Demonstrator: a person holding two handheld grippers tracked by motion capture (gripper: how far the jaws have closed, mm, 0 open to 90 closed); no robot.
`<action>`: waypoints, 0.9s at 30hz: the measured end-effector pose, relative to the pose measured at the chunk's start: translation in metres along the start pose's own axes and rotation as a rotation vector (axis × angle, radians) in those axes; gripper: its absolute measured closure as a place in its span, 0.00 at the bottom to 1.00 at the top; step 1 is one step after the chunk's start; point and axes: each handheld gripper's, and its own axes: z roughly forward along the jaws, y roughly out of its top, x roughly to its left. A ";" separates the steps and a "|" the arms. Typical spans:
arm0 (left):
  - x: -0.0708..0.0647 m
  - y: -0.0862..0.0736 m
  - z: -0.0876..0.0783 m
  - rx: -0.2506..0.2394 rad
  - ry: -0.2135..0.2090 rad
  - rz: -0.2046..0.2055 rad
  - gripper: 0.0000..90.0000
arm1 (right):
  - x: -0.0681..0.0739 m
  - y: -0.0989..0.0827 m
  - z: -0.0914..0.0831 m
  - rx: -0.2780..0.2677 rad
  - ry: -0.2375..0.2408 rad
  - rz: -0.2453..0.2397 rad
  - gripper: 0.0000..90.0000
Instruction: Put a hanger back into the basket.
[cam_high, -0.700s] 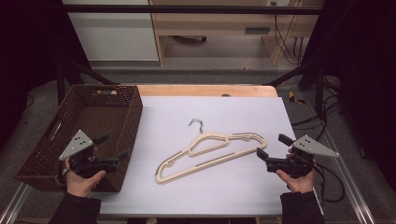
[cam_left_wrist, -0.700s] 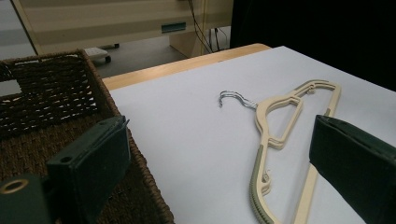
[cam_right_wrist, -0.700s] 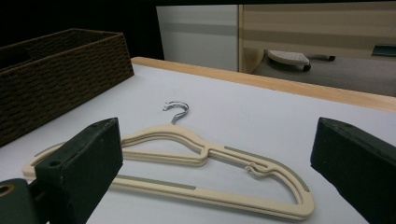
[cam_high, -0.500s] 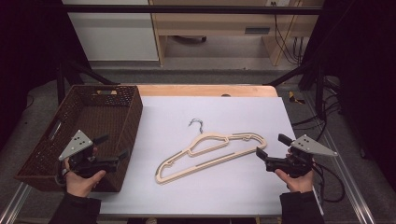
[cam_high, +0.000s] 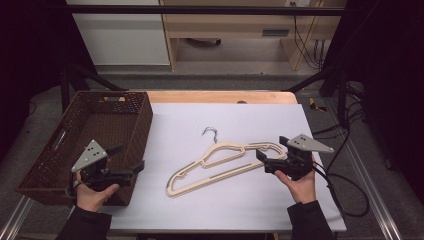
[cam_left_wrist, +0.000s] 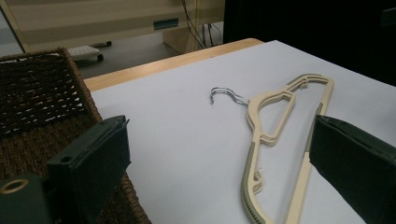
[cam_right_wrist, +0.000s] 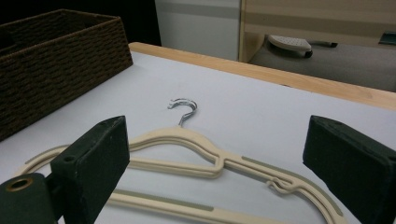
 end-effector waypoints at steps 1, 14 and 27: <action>0.000 0.000 0.000 -0.002 0.000 -0.002 0.06 | 0.002 0.002 0.004 0.003 0.004 -0.007 0.09; 0.001 0.000 -0.002 -0.008 0.004 -0.001 0.06 | 0.029 0.024 0.085 0.116 0.040 -0.050 0.15; -0.001 0.001 0.000 -0.005 -0.006 0.005 0.06 | 0.040 0.017 0.168 0.254 0.016 -0.061 0.32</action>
